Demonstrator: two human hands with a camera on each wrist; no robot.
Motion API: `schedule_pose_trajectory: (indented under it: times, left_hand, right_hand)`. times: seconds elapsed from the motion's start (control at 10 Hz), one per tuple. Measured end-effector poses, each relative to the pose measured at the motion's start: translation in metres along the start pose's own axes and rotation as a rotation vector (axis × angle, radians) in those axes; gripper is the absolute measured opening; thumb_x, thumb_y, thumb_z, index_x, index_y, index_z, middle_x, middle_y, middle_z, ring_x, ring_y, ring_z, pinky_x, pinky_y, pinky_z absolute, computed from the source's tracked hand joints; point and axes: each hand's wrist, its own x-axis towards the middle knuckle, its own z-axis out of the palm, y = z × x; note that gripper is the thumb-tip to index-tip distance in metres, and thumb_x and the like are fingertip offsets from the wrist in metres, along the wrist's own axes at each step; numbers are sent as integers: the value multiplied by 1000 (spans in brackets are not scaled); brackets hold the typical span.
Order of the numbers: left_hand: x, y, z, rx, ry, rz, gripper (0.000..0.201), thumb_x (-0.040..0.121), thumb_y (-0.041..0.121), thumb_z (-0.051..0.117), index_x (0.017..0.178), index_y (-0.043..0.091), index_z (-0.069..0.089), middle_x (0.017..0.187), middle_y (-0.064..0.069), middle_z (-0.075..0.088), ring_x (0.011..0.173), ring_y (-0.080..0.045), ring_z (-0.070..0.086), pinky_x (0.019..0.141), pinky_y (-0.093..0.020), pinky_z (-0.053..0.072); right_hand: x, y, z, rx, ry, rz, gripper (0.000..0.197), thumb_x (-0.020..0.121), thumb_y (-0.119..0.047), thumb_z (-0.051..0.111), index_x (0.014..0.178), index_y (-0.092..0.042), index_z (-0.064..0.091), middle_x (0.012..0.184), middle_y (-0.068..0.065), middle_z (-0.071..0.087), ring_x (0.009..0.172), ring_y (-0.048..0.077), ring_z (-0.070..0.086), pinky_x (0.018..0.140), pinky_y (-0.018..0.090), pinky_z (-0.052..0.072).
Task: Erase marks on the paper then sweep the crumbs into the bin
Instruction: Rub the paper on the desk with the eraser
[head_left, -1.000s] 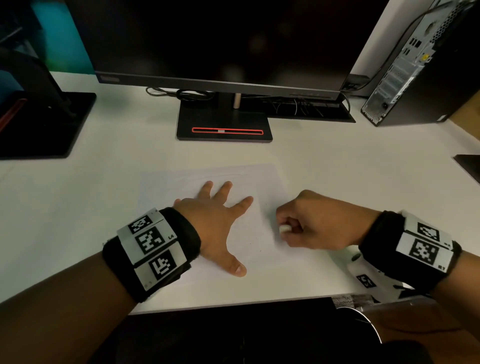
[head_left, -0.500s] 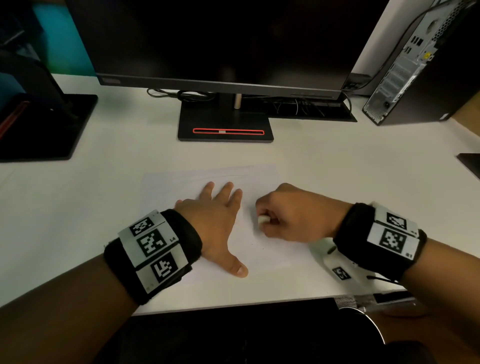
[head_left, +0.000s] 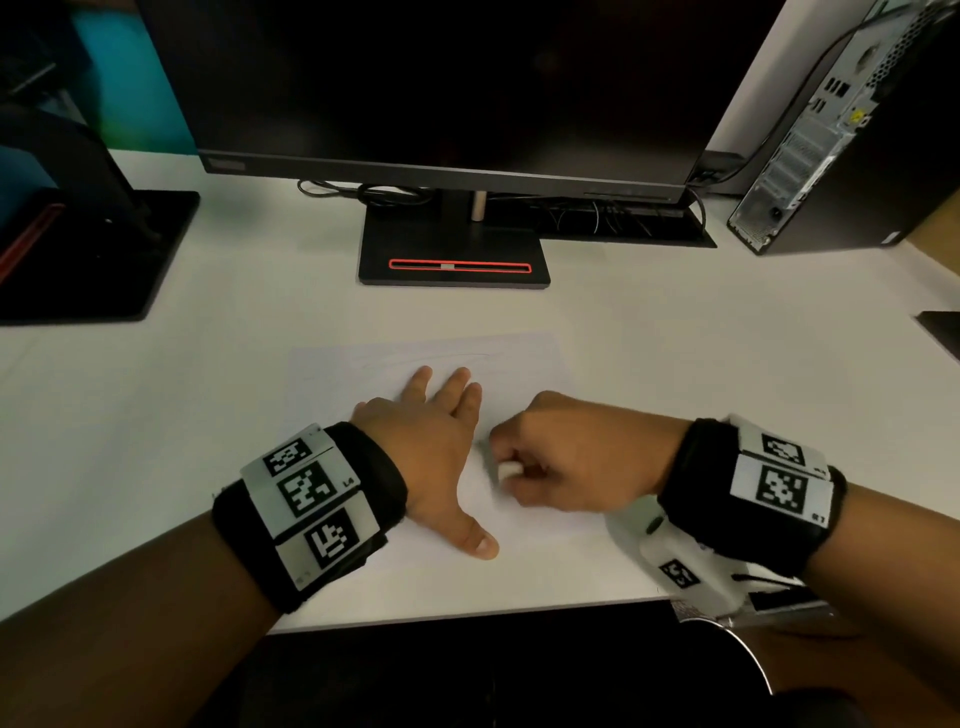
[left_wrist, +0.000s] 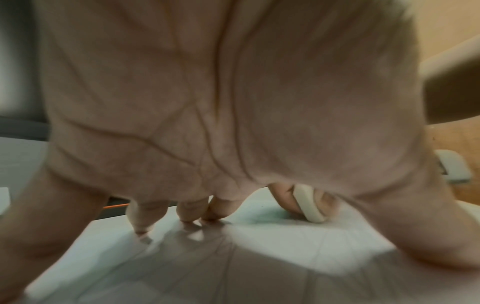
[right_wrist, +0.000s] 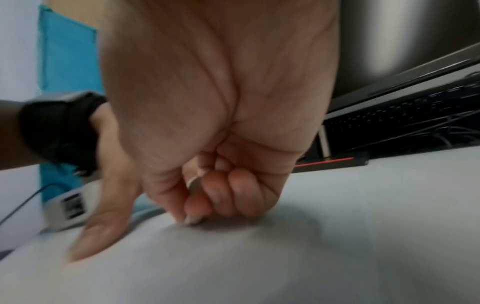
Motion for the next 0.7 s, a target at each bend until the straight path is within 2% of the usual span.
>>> schedule_pose_trajectory:
  times: [0.1, 0.2, 0.3, 0.4, 0.5, 0.6, 0.7]
  left_hand:
    - [-1, 0, 0, 1, -3, -5, 151, 58, 92, 63, 155, 19, -28, 160, 6, -37, 151, -29, -24, 112, -56, 36]
    - [-1, 0, 0, 1, 1, -3, 151, 58, 92, 62, 155, 19, -27, 160, 7, -37, 152, -28, -23, 113, -56, 36]
    - [0, 0, 0, 2, 1, -3, 151, 58, 92, 62, 155, 19, -27, 160, 7, -37, 152, -28, -23, 113, -56, 35]
    - [-1, 0, 0, 0, -4, -1, 151, 58, 92, 62, 155, 19, -28, 160, 6, -38, 152, -28, -23, 113, -56, 35]
    - [-1, -1, 1, 4, 3, 2, 151, 58, 93, 61, 155, 19, -28, 160, 7, -37, 152, -28, -23, 113, -55, 36]
    - [-1, -1, 1, 8, 3, 1, 150, 59, 93, 61, 155, 20, -27, 160, 7, -37, 152, -28, -23, 112, -54, 37]
    - [-2, 0, -1, 11, 3, -1, 150, 58, 93, 62, 155, 19, -27, 160, 7, -36, 152, -28, -23, 111, -53, 37]
  right_hand:
    - [5, 16, -11, -71, 65, 99, 21, 88, -21, 57, 72, -8, 54, 58, 1, 53, 53, 15, 44, 56, 26, 37]
    - [6, 9, -4, -76, 77, 48, 22, 88, -22, 57, 71, -9, 52, 56, 1, 51, 52, 15, 45, 55, 28, 40]
    - [3, 4, -2, -30, 16, 14, 20, 88, -20, 58, 72, -9, 54, 56, -1, 51, 52, 15, 44, 54, 23, 37]
    - [7, 17, -12, -84, 61, 100, 21, 87, -21, 57, 71, -8, 53, 58, 2, 52, 52, 15, 43, 57, 30, 42]
    - [9, 10, -5, -99, 73, 75, 22, 87, -21, 56, 70, -8, 51, 56, 3, 51, 51, 13, 42, 56, 29, 39]
    - [5, 1, -3, -30, -8, 23, 20, 88, -20, 57, 72, -7, 54, 57, 2, 52, 52, 16, 44, 55, 26, 39]
    - [9, 15, -11, -85, 42, 103, 21, 88, -22, 57, 72, -8, 53, 59, 2, 52, 54, 15, 44, 57, 28, 36]
